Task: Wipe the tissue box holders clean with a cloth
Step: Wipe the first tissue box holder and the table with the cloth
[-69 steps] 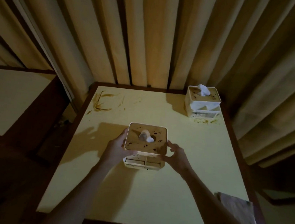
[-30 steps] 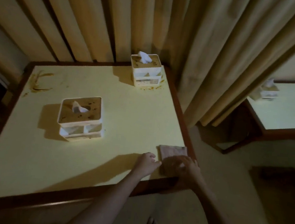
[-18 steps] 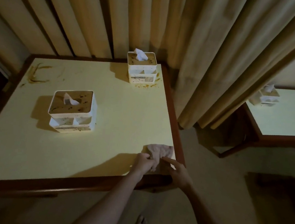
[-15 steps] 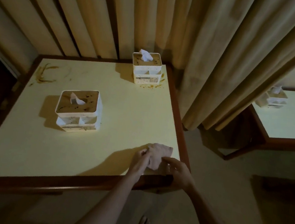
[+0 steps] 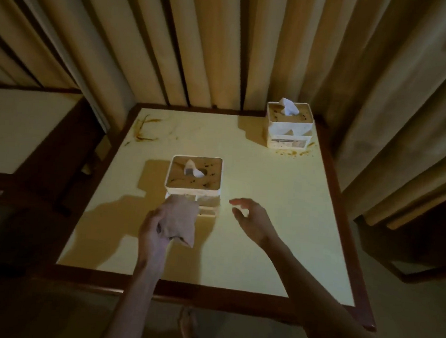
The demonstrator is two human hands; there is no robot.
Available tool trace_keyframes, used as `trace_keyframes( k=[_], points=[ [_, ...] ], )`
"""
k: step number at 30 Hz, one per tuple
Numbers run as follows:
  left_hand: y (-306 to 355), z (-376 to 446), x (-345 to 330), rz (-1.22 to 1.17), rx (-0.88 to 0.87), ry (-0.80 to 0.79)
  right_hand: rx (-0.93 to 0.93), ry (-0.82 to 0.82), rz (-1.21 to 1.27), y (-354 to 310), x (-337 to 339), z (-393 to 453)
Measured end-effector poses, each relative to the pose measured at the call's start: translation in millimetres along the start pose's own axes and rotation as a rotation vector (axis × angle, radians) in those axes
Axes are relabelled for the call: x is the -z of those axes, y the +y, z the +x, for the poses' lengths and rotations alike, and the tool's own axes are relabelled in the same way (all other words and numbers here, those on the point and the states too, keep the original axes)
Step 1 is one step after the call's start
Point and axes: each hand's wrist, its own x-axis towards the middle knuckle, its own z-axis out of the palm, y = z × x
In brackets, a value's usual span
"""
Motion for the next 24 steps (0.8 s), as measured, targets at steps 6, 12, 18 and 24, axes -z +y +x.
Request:
trace_keyframes(
  k=[6, 12, 18, 24],
  points=[
    [54.9, 87.5, 26.4, -0.021, 0.03, -0.128, 0.04, 0.096, -0.126, -54.5, -19.5, 79.9],
    [71.8, 172.2, 15.3, 0.47, -0.092, -0.174, -0.039, -0.065, -0.366, -55.7, -21.4, 121.0],
    [69.3, 210.8, -9.1, 0.93, -0.27, -0.45, -0.081, -0.168, -0.51, -53.5, -17.9, 131.3],
    [69.1, 222.7, -10.5, 1.033, -0.481, -0.412, -0.052, -0.219, -0.536, -51.5, -18.4, 134.9]
  ],
)
